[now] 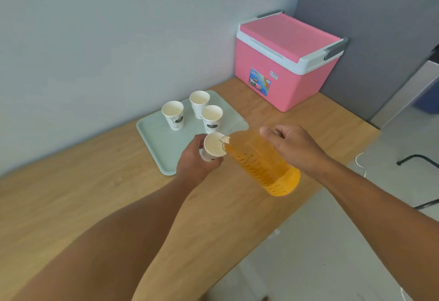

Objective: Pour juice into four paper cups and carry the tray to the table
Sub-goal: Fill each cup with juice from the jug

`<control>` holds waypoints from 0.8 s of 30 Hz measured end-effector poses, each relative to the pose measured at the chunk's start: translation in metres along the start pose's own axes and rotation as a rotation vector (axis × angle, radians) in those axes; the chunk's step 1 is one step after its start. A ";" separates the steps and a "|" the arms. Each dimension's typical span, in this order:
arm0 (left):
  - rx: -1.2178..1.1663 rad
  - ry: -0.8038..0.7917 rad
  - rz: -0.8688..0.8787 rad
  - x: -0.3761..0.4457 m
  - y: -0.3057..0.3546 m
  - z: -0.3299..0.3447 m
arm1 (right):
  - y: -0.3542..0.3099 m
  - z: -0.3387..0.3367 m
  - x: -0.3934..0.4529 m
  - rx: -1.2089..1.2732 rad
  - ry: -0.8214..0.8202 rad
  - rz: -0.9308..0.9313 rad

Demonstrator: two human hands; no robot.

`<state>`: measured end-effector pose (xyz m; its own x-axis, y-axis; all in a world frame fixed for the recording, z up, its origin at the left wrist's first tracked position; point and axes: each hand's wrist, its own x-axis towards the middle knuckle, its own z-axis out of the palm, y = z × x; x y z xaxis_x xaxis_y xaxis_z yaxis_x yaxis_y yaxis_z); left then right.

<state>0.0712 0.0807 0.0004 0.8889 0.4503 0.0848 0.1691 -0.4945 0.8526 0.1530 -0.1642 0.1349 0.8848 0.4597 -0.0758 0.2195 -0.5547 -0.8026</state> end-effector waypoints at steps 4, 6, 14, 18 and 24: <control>0.037 -0.031 0.038 -0.007 0.011 0.013 | 0.009 -0.017 -0.003 -0.097 -0.019 0.016; 0.044 -0.036 0.057 -0.010 0.016 0.020 | 0.014 -0.026 -0.005 -0.132 -0.018 0.027; 0.044 -0.083 0.067 -0.015 0.035 0.064 | 0.040 -0.066 -0.022 -0.191 -0.004 0.080; 0.059 -0.123 0.086 -0.015 0.043 0.084 | 0.048 -0.083 -0.029 -0.216 0.015 0.089; 0.027 -0.162 0.124 -0.014 0.061 0.113 | 0.062 -0.116 -0.045 -0.246 0.059 0.138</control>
<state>0.1169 -0.0393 -0.0073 0.9600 0.2608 0.1023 0.0638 -0.5591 0.8266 0.1747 -0.2995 0.1572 0.9339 0.3311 -0.1345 0.1819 -0.7643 -0.6187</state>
